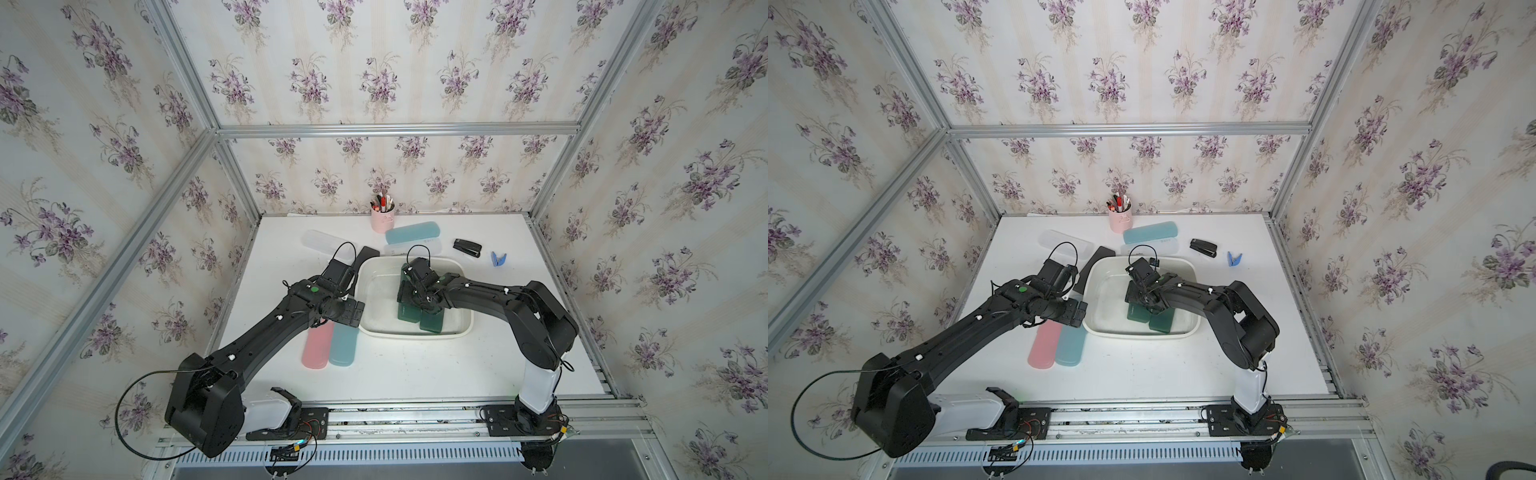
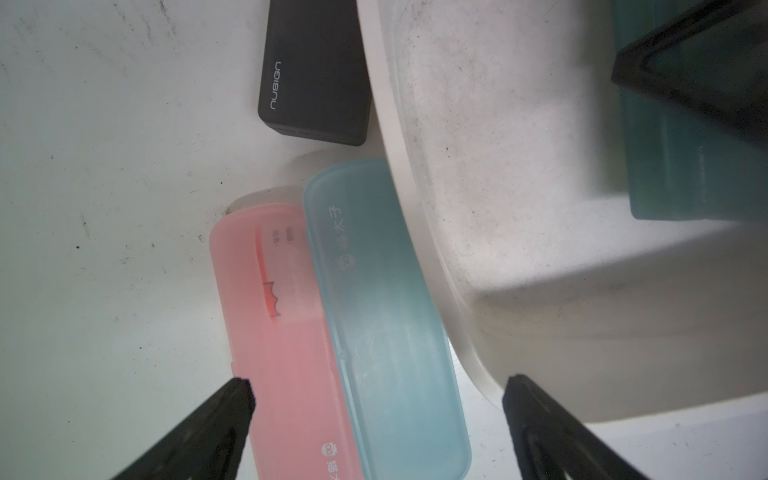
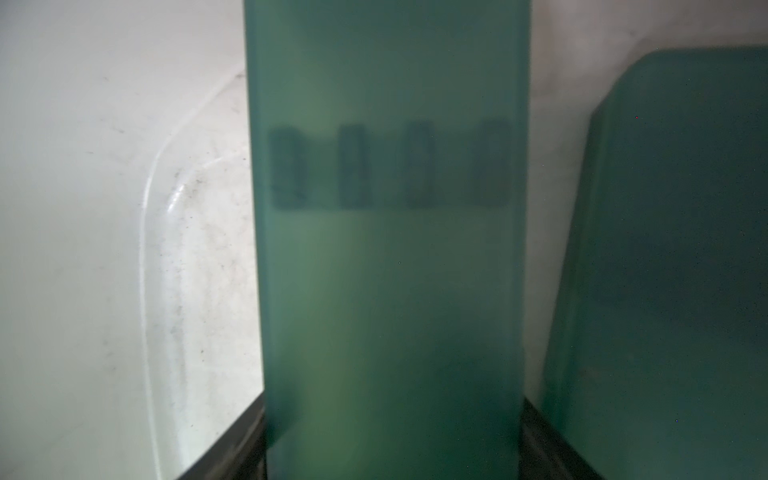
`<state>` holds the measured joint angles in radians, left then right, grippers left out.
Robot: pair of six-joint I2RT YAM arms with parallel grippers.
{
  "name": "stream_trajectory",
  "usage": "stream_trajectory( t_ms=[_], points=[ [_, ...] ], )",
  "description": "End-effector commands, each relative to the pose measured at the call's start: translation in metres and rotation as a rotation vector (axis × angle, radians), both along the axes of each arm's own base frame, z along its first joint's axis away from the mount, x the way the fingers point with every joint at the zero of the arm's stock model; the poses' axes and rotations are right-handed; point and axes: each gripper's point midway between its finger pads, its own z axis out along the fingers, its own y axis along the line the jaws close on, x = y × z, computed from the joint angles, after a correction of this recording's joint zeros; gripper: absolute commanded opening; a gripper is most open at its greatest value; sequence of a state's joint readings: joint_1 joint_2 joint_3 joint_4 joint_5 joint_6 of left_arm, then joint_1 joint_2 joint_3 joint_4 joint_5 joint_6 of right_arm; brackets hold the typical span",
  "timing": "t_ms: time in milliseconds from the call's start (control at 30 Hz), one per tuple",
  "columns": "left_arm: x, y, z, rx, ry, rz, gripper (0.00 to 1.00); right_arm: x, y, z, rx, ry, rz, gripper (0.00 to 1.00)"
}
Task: Put the pencil case into the storage box
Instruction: Place the pencil case at the storage box.
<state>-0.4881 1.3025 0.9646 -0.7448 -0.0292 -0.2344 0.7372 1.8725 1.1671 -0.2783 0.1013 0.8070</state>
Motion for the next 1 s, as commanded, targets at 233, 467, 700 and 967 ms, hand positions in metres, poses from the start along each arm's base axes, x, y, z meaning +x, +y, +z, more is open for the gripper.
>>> stream_trajectory(
  t_ms=[233,467,700,967],
  points=[
    [-0.005,0.005,-0.001,0.019,0.019,0.007,0.99,-0.005,-0.048,-0.008,-0.169,0.013,-0.027,0.84],
    [-0.011,0.009,0.0,0.025,0.03,0.021,0.99,0.0,-0.05,0.017,-0.165,-0.04,-0.003,0.94],
    [-0.024,0.012,-0.012,0.025,0.09,0.047,0.99,0.005,-0.075,0.037,-0.28,-0.086,0.011,0.99],
    [-0.045,0.008,-0.031,0.037,0.14,0.059,0.99,0.006,-0.124,0.014,-0.296,-0.032,-0.018,0.99]
  ],
)
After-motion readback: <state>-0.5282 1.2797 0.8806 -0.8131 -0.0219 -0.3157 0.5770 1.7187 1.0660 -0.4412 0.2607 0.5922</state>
